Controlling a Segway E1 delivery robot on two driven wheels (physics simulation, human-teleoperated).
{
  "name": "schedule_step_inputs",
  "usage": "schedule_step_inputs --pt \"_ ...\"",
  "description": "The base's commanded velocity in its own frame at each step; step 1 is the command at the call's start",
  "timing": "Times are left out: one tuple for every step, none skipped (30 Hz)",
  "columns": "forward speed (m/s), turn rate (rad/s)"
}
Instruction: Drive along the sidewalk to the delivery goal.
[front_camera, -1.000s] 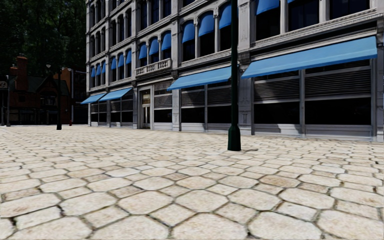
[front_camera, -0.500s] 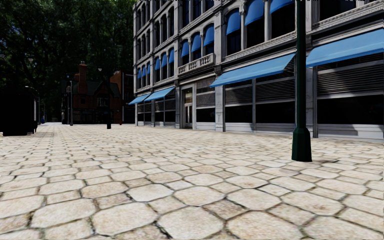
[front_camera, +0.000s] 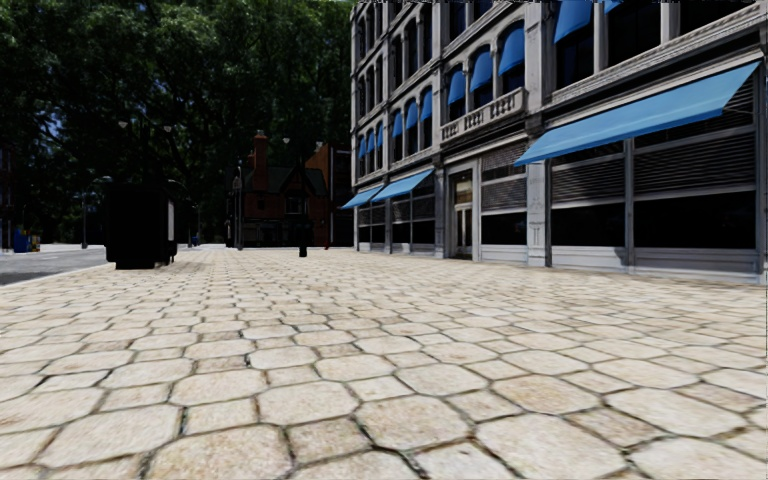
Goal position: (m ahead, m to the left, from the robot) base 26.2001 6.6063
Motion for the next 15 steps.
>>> schedule_step_inputs --pt "2.0 0.56" --pt "2.0 0.56" --pt "2.0 0.56" --pt "2.0 0.56" --pt "2.0 0.56" --pt "2.0 0.56" --pt "2.0 0.56" --pt "2.0 0.56" --pt "2.0 0.56" --pt "2.0 0.56" --pt "2.0 0.56" --pt "2.0 0.56" --pt "2.0 0.56" --pt "2.0 0.56" --pt "2.0 0.56"
